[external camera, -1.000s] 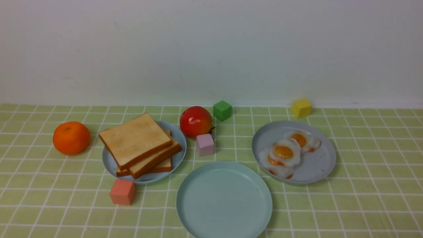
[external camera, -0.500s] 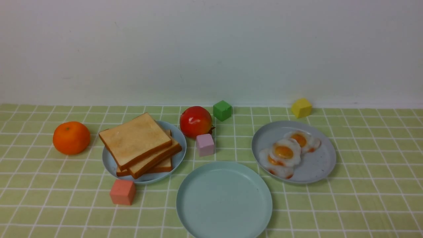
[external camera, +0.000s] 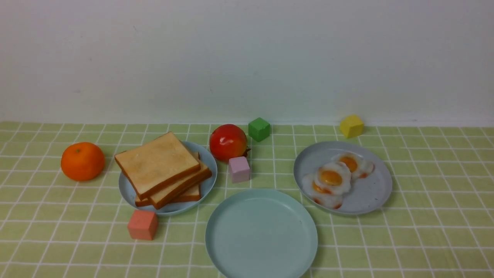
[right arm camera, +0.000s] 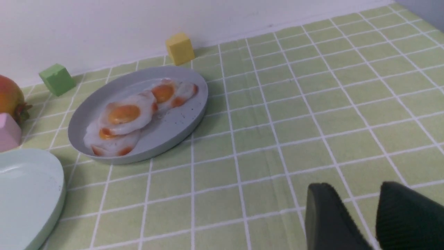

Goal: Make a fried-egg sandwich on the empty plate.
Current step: Use the left arm to grab a slice of bread

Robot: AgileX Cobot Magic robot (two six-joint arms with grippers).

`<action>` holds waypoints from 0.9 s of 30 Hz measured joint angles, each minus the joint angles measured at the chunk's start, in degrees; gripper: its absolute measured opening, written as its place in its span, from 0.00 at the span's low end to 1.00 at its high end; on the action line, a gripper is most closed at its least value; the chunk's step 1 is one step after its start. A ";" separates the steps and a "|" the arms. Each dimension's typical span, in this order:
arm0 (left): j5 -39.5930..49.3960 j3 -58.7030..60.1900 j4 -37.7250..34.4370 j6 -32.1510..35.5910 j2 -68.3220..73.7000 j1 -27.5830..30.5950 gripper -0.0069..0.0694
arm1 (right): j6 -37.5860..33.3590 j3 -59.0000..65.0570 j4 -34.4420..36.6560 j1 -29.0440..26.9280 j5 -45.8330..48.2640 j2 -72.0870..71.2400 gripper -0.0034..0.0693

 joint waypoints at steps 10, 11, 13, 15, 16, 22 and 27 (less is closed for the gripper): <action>-18.47 0.06 -0.08 0.00 0.00 0.00 0.40 | 0.00 0.00 0.00 0.00 -14.07 0.00 0.38; -18.47 0.06 -0.08 0.00 0.00 0.00 0.40 | 0.00 0.00 0.00 0.00 -14.21 0.00 0.38; -18.94 0.06 -0.08 0.00 0.00 0.00 0.40 | 0.00 0.00 0.00 0.00 -14.33 0.00 0.38; -21.14 0.17 -0.62 -0.29 0.00 0.00 0.40 | 0.00 0.00 0.13 0.00 -15.40 0.00 0.38; -22.31 0.17 -1.09 -0.80 0.00 0.00 0.40 | 0.00 0.00 0.21 0.00 -16.18 0.00 0.38; -45.63 0.08 -11.82 -16.29 0.00 0.00 0.40 | 4.32 -0.67 1.37 0.00 -33.91 0.00 0.38; -47.88 -8.07 -20.46 -24.78 0.52 0.00 0.40 | 11.55 -12.01 1.70 0.00 -35.99 2.05 0.38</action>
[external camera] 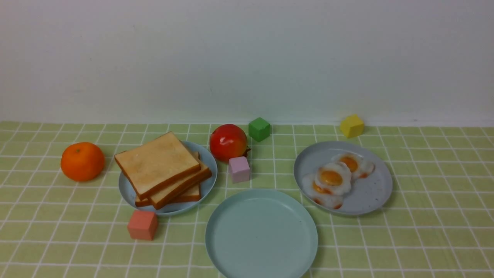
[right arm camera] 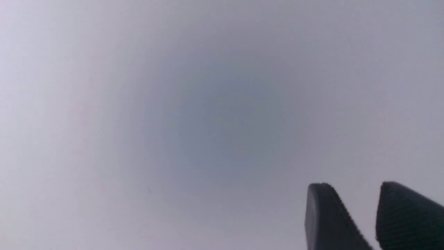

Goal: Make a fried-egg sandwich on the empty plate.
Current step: Use the left arm to grab a slice of bread

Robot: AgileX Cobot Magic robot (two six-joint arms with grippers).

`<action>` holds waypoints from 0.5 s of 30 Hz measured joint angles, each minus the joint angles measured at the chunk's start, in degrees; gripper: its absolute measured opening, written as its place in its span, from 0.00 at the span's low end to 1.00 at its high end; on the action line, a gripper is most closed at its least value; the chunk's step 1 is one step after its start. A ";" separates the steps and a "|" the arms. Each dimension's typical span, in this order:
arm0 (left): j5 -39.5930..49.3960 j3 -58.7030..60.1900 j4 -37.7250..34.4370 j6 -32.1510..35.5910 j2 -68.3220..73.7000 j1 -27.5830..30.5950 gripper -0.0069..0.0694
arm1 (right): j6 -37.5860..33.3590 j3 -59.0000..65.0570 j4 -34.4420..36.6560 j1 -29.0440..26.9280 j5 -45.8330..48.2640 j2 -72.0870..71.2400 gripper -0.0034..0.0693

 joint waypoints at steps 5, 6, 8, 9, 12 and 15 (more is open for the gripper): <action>17.66 -17.15 0.11 -0.86 8.67 0.00 0.40 | 6.22 -19.93 -1.18 0.00 10.92 10.43 0.38; 27.19 -24.00 1.37 -0.79 13.63 0.00 0.40 | 7.26 -27.26 -2.11 0.00 17.32 15.06 0.38; 37.16 -30.36 2.71 -0.31 19.04 0.00 0.40 | 7.60 -33.55 -2.85 0.00 24.29 19.71 0.38; 42.99 -34.45 3.75 0.18 22.56 0.00 0.40 | 7.60 -37.24 -3.06 0.00 29.36 23.16 0.38; 56.39 -40.97 6.65 2.34 32.95 0.00 0.40 | 5.53 -41.99 -3.20 0.00 39.32 30.98 0.38; 62.84 -43.23 10.94 6.14 41.72 0.00 0.40 | 0.64 -41.46 -2.53 0.42 44.45 36.46 0.38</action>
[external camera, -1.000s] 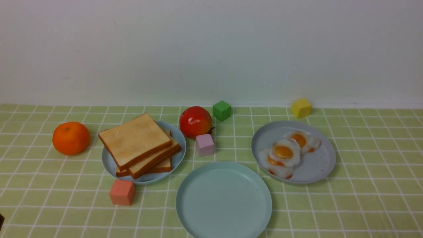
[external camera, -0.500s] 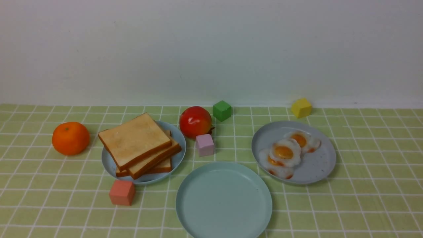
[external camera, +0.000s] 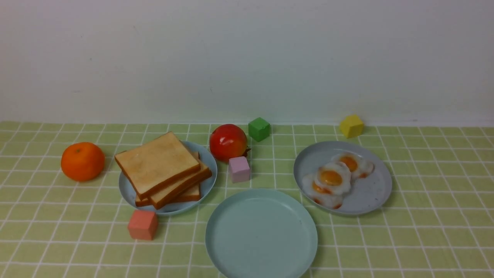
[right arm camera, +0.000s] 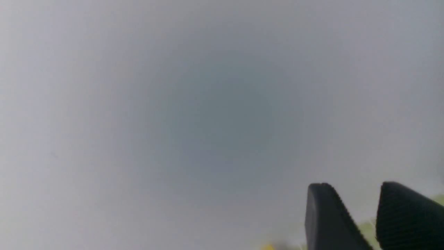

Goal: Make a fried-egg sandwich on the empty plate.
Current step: Use the left arm to grab a slice of bread

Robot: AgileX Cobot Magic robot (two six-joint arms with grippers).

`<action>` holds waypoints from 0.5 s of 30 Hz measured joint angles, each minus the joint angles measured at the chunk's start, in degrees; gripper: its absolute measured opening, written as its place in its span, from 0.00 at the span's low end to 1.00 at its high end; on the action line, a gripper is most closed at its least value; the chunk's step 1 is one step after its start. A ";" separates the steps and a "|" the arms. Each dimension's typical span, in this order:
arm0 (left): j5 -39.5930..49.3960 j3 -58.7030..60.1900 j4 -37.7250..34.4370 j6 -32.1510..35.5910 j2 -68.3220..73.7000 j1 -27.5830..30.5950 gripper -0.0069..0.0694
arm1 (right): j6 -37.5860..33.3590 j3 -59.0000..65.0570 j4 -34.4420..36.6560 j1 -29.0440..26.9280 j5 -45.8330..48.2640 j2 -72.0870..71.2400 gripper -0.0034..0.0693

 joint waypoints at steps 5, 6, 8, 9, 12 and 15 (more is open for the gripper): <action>4.70 0.00 0.77 1.87 11.47 0.00 0.40 | -8.42 3.46 6.54 5.18 5.62 6.04 0.38; 5.86 0.00 -0.20 2.08 14.81 0.00 0.40 | -12.30 4.15 9.65 7.67 7.75 7.66 0.38; 6.76 -0.07 -1.99 2.93 19.93 0.00 0.40 | -16.43 4.40 13.38 10.81 10.28 9.63 0.38; 6.91 -0.38 -3.50 3.79 22.79 0.00 0.40 | -20.35 4.40 15.66 13.24 11.83 11.18 0.38; 6.72 -2.30 -7.78 6.31 29.89 0.08 0.40 | -28.55 4.40 22.00 18.14 14.08 14.05 0.38; 6.79 -6.15 -15.45 13.17 37.70 1.19 0.40 | -34.18 4.42 27.51 22.91 14.63 16.18 0.38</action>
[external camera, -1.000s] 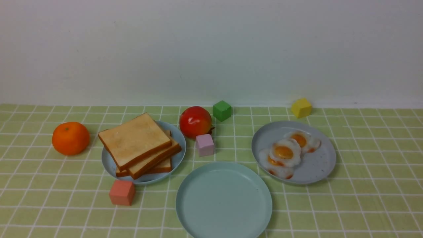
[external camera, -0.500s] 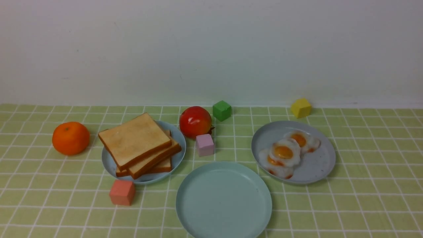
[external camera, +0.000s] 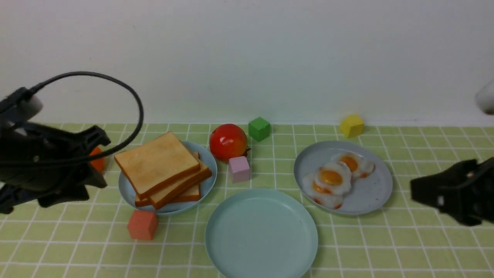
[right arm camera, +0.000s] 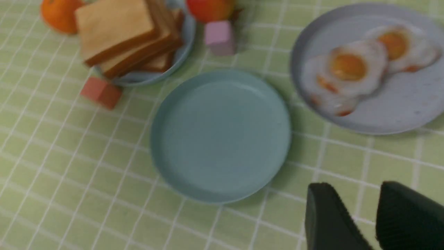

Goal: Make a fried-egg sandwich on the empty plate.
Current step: Use the left arm to grab a slice of bread

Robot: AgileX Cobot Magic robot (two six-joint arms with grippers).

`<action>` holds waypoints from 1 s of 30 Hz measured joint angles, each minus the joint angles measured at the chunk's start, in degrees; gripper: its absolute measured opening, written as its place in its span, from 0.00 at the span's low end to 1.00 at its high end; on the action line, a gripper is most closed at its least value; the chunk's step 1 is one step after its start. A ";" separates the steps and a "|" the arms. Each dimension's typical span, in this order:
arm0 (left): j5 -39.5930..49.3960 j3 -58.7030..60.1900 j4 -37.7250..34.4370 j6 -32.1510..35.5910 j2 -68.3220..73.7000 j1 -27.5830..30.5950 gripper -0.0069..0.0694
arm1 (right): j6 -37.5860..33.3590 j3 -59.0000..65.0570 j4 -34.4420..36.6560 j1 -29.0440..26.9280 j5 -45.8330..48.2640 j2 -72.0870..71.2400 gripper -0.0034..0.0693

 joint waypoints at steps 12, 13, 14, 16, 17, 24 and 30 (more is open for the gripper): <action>-0.89 -6.98 -18.28 19.68 16.67 7.38 0.53 | -5.42 0.00 4.87 3.51 -0.40 0.79 0.38; -1.26 -6.98 -19.36 20.50 17.96 7.38 0.56 | -5.49 0.00 5.13 3.51 -0.40 0.84 0.38; -1.58 -6.98 -20.66 21.18 18.97 7.38 0.58 | -5.49 0.00 5.24 3.51 -0.40 0.84 0.38; -2.82 -6.98 -23.64 23.24 20.57 7.38 0.59 | -5.49 0.00 5.47 3.51 -0.45 0.84 0.38; -3.77 -6.98 -25.49 24.80 21.62 7.38 0.60 | -5.57 0.00 5.83 3.51 -0.45 0.84 0.38; -6.35 -7.00 -34.42 34.75 25.92 7.38 0.56 | -5.62 0.00 7.77 3.51 -0.45 0.84 0.38; -6.62 -7.00 -35.45 37.87 26.40 7.38 0.38 | -5.62 0.00 8.74 3.51 -0.45 0.84 0.38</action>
